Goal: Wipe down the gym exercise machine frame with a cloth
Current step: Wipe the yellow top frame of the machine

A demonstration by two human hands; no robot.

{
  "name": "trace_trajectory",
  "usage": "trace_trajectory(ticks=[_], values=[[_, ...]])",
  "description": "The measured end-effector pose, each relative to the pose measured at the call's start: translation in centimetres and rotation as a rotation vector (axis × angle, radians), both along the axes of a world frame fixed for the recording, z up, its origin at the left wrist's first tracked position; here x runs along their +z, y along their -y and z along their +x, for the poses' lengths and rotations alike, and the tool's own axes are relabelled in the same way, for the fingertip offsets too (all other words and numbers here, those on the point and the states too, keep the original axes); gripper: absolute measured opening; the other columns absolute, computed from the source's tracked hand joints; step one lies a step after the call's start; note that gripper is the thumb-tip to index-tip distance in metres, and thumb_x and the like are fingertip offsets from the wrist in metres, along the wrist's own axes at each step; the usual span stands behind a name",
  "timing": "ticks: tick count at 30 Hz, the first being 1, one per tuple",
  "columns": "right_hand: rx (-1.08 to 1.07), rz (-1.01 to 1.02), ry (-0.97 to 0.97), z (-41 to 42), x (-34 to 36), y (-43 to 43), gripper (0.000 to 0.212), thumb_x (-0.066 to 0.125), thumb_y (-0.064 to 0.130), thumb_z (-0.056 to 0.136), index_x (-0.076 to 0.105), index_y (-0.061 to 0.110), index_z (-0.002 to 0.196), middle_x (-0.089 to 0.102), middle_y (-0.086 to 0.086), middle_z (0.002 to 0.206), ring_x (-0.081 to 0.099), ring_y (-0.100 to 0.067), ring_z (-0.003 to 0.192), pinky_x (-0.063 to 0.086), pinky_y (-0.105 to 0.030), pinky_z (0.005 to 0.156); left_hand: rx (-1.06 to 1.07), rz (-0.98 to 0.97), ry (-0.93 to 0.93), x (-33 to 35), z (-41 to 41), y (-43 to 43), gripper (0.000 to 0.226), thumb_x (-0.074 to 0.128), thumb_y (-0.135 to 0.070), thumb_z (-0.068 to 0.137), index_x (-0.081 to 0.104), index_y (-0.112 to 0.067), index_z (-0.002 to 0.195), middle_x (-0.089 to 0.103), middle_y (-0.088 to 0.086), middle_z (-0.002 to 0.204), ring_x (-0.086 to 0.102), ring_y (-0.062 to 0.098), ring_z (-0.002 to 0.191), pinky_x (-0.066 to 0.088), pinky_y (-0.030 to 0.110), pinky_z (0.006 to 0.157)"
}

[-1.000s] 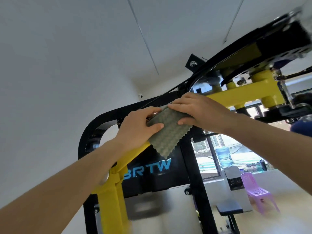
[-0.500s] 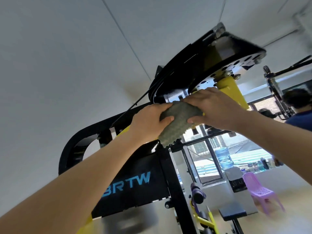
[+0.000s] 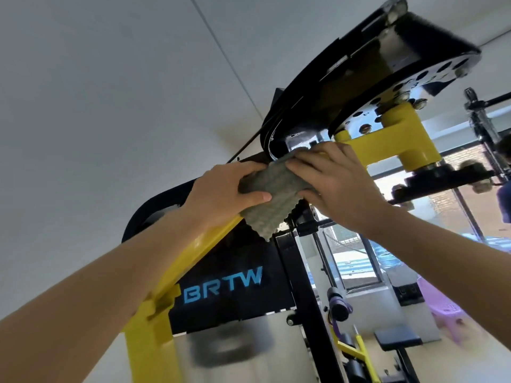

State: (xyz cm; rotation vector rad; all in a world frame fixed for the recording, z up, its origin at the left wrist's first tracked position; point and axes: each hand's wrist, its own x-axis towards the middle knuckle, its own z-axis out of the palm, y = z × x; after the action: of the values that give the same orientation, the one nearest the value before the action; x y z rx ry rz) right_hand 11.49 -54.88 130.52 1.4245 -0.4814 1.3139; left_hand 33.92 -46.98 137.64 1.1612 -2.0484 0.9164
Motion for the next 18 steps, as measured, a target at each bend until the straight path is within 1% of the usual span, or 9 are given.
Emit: trace_trajectory(ticks=[4, 5, 7, 9, 10, 12, 14, 16, 18], values=[[0.015, 0.064, -0.056, 3.0, 0.8, -0.6, 0.060, 0.080, 0.032, 0.074, 0.064, 0.009, 0.127, 0.067, -0.011, 0.123, 0.057, -0.034, 0.110, 0.034, -0.044, 0.096, 0.009, 0.061, -0.055, -0.3, 3.5, -0.7, 0.057, 0.068, -0.066, 0.078, 0.060, -0.045, 0.130, 0.066, -0.022, 0.108, 0.063, 0.004, 0.098, 0.053, 0.037, 0.090], [0.014, 0.088, -0.073, 3.7, 1.1, -0.8, 0.061, 0.081, 0.034, 0.073, 0.064, 0.010, 0.127, 0.068, -0.009, 0.121, 0.057, -0.034, 0.110, 0.033, -0.044, 0.096, 0.008, 0.087, -0.070, -0.3, 4.4, -0.8, 0.056, 0.067, -0.066, 0.077, 0.061, -0.044, 0.129, 0.067, -0.023, 0.107, 0.063, 0.002, 0.096, 0.054, 0.037, 0.090], [0.019, 0.130, -0.110, 5.4, 1.5, -1.1, 0.060, 0.081, 0.037, 0.075, 0.065, 0.012, 0.127, 0.068, -0.008, 0.122, 0.056, -0.033, 0.112, 0.034, -0.045, 0.096, 0.004, 0.139, -0.089, -0.6, 6.2, -1.2, 0.047, 0.072, -0.057, 0.083, 0.064, -0.040, 0.126, 0.068, -0.022, 0.107, 0.064, 0.000, 0.095, 0.054, 0.034, 0.089], [0.066, 0.127, -0.152, 7.0, 1.6, -1.2, 0.051, 0.079, 0.035, 0.079, 0.068, 0.014, 0.124, 0.068, -0.008, 0.125, 0.057, -0.033, 0.115, 0.035, -0.046, 0.098, -0.015, 0.190, -0.103, -1.0, 7.9, -1.7, 0.034, 0.074, -0.044, 0.087, 0.068, -0.039, 0.120, 0.070, -0.020, 0.105, 0.064, -0.001, 0.094, 0.051, 0.026, 0.086], [0.110, 0.101, -0.175, 7.8, 1.4, -1.1, 0.043, 0.076, 0.033, 0.081, 0.071, 0.015, 0.120, 0.068, -0.008, 0.126, 0.058, -0.034, 0.116, 0.035, -0.046, 0.099, -0.030, 0.208, -0.113, -1.2, 8.7, -2.1, 0.028, 0.074, -0.039, 0.088, 0.068, -0.040, 0.116, 0.071, -0.020, 0.103, 0.064, -0.003, 0.093, 0.049, 0.019, 0.083], [0.198, 0.042, -0.205, 9.4, 0.4, -0.7, 0.027, 0.071, 0.028, 0.086, 0.076, 0.017, 0.110, 0.070, -0.008, 0.125, 0.059, -0.033, 0.113, 0.035, -0.044, 0.096, -0.042, 0.212, -0.135, -1.9, 10.2, -2.8, 0.026, 0.075, -0.032, 0.087, 0.070, -0.040, 0.112, 0.072, -0.021, 0.099, 0.064, -0.005, 0.091, 0.047, 0.011, 0.078], [0.311, 0.058, -0.193, 11.1, -1.1, -0.1, 0.021, 0.075, 0.022, 0.086, 0.078, 0.017, 0.105, 0.071, -0.008, 0.120, 0.058, -0.027, 0.105, 0.038, -0.036, 0.090, -0.025, 0.153, -0.156, -2.6, 11.5, -3.1, 0.030, 0.078, -0.030, 0.086, 0.073, -0.033, 0.115, 0.072, -0.019, 0.102, 0.065, -0.002, 0.093, 0.048, 0.013, 0.082], [0.519, 0.202, -0.098, 12.6, -2.7, -0.2, 0.022, 0.078, 0.018, 0.084, 0.079, 0.014, 0.106, 0.073, -0.008, 0.112, 0.054, -0.017, 0.097, 0.043, -0.022, 0.088, -0.017, 0.080, -0.168, -3.2, 12.4, -3.3, 0.033, 0.080, -0.027, 0.084, 0.074, -0.030, 0.116, 0.073, -0.015, 0.106, 0.067, 0.004, 0.097, 0.050, 0.020, 0.090], [0.669, 0.290, 0.048, 13.8, -3.9, -0.8, 0.022, 0.081, 0.014, 0.082, 0.079, 0.013, 0.103, 0.076, -0.002, 0.105, 0.057, -0.014, 0.088, 0.045, -0.015, 0.081, -0.048, 0.049, -0.164, -3.5, 13.1, -3.5, 0.031, 0.080, -0.021, 0.083, 0.074, -0.034, 0.111, 0.072, -0.019, 0.101, 0.067, 0.007, 0.096, 0.050, 0.013, 0.087]])
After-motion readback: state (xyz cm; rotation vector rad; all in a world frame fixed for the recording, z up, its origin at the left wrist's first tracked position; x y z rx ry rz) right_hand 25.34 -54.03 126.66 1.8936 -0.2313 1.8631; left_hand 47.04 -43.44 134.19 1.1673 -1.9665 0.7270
